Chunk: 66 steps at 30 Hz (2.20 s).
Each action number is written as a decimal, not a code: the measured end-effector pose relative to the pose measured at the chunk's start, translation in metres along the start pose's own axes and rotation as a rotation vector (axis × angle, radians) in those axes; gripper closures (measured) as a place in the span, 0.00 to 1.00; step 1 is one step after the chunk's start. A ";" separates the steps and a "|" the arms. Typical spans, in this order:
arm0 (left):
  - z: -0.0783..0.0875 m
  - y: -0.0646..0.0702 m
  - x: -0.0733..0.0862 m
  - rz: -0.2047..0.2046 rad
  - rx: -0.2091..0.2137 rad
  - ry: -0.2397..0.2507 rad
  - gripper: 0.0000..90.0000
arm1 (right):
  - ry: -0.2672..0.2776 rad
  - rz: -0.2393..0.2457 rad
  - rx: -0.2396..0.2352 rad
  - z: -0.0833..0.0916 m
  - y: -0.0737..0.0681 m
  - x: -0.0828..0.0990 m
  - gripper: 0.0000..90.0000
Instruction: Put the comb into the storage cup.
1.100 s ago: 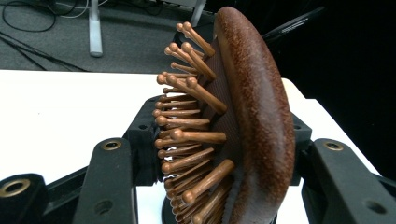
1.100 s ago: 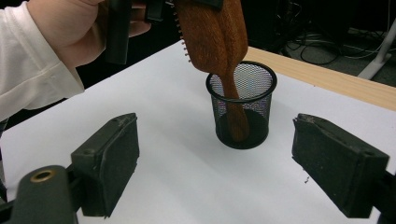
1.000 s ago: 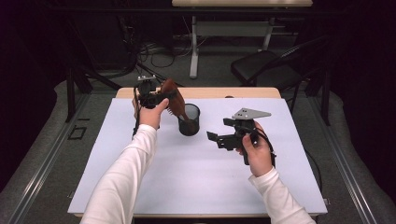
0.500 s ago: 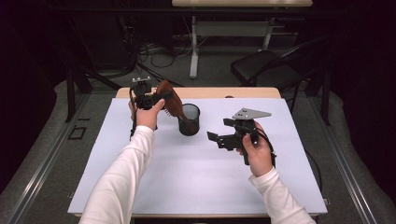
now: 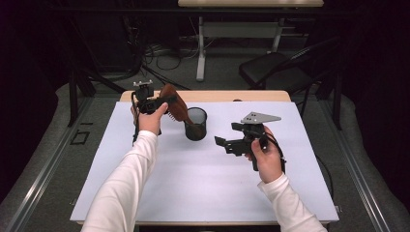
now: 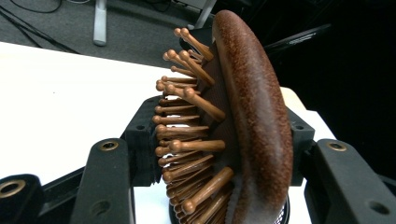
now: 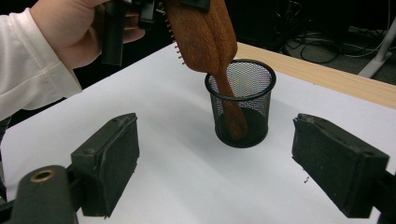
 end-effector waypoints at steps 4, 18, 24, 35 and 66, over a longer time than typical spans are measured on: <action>-0.001 -0.001 0.001 0.027 0.019 0.003 0.51 | -0.001 0.000 0.000 0.000 0.000 0.000 0.16; -0.002 -0.004 0.002 0.044 0.035 0.003 0.50 | 0.002 -0.001 0.003 0.001 0.001 0.000 0.16; -0.002 -0.005 0.003 0.039 0.033 0.000 0.50 | 0.004 -0.004 0.004 0.001 0.001 0.000 0.16; -0.003 -0.004 0.004 0.044 0.055 0.024 0.51 | 0.006 -0.002 0.005 0.001 0.001 -0.001 0.16; -0.007 -0.010 0.002 0.029 0.044 0.046 0.48 | 0.005 -0.007 0.003 0.001 0.002 -0.001 0.16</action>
Point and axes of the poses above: each handheld gripper's, and its own axes: z roughly backward along the jaws, x roughly out of its underside, y roughly to its right, the point moved 9 cm from there along -z, roughly forward along the jaws, and after that the axes turned 6 degrees about -y, right-handed, at the moved point
